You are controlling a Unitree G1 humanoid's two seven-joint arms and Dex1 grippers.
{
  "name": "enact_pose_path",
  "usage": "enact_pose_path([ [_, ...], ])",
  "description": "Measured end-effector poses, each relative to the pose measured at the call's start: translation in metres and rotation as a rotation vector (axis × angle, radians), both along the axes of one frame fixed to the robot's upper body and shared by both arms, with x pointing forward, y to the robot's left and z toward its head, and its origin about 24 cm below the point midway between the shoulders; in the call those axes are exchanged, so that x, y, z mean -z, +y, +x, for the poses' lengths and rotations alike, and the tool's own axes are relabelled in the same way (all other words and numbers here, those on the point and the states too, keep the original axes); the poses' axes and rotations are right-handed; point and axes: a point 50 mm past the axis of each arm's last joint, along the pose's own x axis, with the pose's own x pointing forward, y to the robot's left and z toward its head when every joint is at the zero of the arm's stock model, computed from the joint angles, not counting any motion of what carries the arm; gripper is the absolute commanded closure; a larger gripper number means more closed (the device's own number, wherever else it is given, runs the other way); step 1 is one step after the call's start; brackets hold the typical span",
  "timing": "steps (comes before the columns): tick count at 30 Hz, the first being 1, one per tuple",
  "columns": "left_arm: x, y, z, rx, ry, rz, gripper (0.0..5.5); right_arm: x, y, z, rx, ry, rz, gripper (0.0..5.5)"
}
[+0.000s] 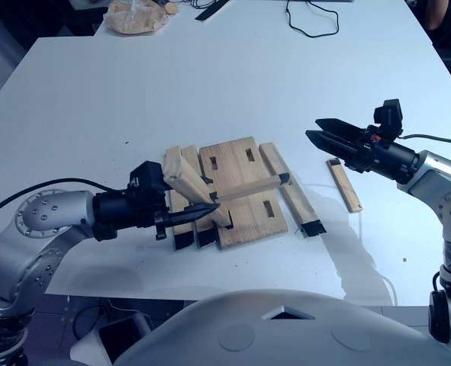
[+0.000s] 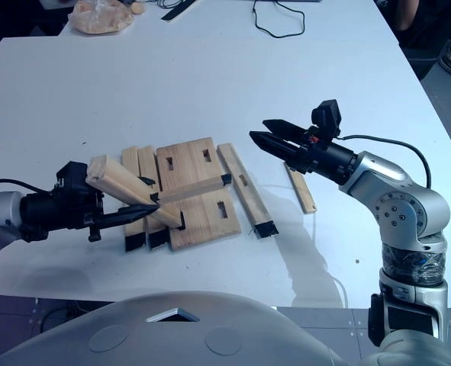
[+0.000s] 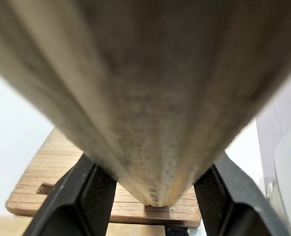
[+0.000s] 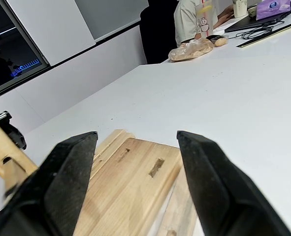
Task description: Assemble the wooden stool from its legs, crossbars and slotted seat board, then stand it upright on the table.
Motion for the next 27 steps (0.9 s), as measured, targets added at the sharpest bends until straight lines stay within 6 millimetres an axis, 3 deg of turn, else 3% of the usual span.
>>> enact_pose_path([
  [10, 0.006, -0.007, 0.004, 0.073, -0.092, 0.071, 3.38, 0.001, 0.001, 0.002, 0.000, -0.002, 0.000, 2.55],
  [27, 0.003, 0.012, 0.047, 0.262, -0.141, 0.189, 3.38, 0.005, 0.004, 0.005, -0.006, 0.014, 0.013, 2.55],
])
